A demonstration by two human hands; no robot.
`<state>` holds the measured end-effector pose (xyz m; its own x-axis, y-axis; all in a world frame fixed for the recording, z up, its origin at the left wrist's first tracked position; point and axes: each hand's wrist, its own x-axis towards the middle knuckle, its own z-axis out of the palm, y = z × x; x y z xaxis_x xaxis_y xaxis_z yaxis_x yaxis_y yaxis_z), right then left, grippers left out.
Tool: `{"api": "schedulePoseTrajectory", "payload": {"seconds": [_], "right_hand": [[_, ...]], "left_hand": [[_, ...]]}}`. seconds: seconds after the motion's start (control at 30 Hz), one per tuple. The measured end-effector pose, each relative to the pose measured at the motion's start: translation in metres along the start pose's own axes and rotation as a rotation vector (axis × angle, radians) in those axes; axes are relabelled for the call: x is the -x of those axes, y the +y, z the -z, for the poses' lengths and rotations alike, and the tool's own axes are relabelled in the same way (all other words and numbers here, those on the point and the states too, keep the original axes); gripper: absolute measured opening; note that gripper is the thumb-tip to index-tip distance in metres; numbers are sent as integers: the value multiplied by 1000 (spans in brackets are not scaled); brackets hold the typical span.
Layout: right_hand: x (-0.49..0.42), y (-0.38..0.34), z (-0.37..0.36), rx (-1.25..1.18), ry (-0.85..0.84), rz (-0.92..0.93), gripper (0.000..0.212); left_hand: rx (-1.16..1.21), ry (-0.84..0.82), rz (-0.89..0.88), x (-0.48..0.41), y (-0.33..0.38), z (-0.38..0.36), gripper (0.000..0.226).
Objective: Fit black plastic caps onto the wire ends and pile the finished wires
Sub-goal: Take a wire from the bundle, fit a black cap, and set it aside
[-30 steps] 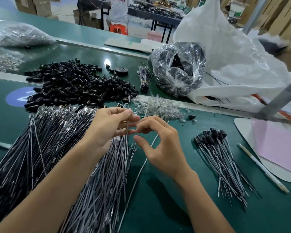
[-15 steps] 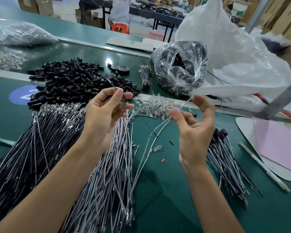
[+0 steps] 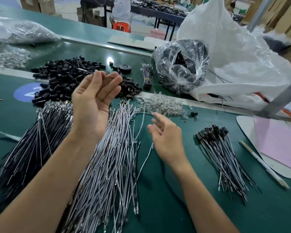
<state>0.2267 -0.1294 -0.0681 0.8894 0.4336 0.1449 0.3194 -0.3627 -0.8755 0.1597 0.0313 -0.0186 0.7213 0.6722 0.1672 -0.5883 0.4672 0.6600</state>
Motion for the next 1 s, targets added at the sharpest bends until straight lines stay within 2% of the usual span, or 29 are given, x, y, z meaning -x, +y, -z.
{"api": "schedulePoseTrajectory", "payload": {"seconds": [0.13, 0.17, 0.23, 0.33, 0.37, 0.47, 0.53, 0.6, 0.67, 0.77, 0.87, 1.0], "right_hand": [[4, -5, 0, 118, 115, 206, 30], [6, -6, -1, 111, 113, 234, 24], [10, -9, -4, 98, 84, 287, 18], [18, -17, -15, 90, -18, 345, 12], [20, -21, -20, 97, -60, 361, 11], [23, -35, -34, 175, -177, 408, 12], [23, -45, -43, 292, -193, 418, 23], [22, -55, -51, 477, -214, 367, 37], [19, -60, -57, 622, -271, 274, 42], [14, -64, -60, 670, -335, 151, 44], [11, -62, -62, 630, -368, 96, 42], [2, -52, -52, 233, -401, -118, 25]], "left_hand": [[163, -42, 13, -2, 10, 5, 78], [215, -48, 38, -4, 12, 7, 86], [229, -25, 70, -8, 15, 11, 77], [133, 67, 71, -12, 18, 14, 21], [91, 67, 58, -12, 19, 15, 9], [-31, -17, 4, -12, 17, 20, 14], [-142, -59, -53, -11, 14, 20, 26], [-208, -41, -70, -12, 11, 20, 40], [-205, -1, -30, -14, 10, 20, 47], [-206, -6, 31, -15, 10, 22, 40], [-224, -31, 51, -12, 9, 24, 26], [-249, -43, 77, -10, 10, 24, 23]]}}
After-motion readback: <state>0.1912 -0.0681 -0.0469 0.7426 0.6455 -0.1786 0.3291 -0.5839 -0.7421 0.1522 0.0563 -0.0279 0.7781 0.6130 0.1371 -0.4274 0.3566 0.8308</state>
